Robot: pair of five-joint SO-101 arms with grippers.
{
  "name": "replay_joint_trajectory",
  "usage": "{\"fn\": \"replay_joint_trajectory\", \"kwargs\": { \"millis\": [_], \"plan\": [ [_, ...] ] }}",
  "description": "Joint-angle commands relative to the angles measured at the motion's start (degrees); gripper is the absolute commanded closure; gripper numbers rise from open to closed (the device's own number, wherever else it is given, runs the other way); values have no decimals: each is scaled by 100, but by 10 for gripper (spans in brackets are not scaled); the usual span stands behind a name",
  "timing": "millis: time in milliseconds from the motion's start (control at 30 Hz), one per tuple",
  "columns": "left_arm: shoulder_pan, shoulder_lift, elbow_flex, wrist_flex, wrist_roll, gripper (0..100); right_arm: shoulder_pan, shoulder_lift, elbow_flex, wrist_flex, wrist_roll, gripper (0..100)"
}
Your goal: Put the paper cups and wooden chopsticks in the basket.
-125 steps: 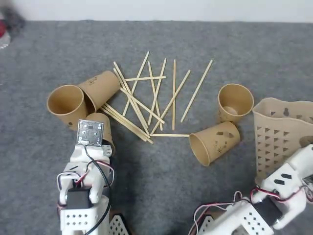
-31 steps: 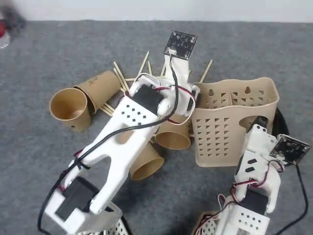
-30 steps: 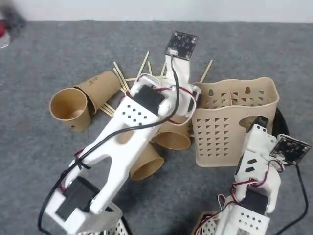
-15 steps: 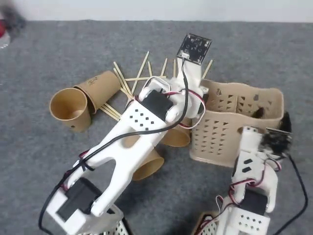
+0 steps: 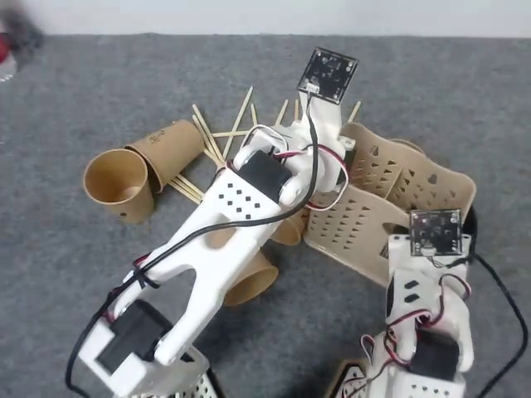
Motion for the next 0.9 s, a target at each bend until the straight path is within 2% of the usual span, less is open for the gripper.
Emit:
{"fn": "replay_joint_trajectory", "kwargs": {
  "millis": [0, 267, 500, 600, 667, 767, 867],
  "plan": [
    [26, -44, -40, -176, -18, 989, -136, -84, -712, 602, 264, 721],
    [26, -44, -22, -264, -18, 989, -92, -84, -1749, 2132, 1099, 722],
    [18, -53, 198, -290, -18, 989, 198, -92, -2110, 2519, 2171, 723],
    [35, -53, 330, -290, -18, 988, 585, -84, -2585, 2519, 2145, 723],
    [53, -53, 382, -264, -141, 979, 778, -66, -2945, 2413, 1811, 723],
    [62, -97, 444, -62, -703, 902, 910, -57, -3420, 2299, 1310, 724],
    [35, -105, 453, 185, -721, 844, 927, -31, -3842, 2299, 993, 724]
  ]
}}
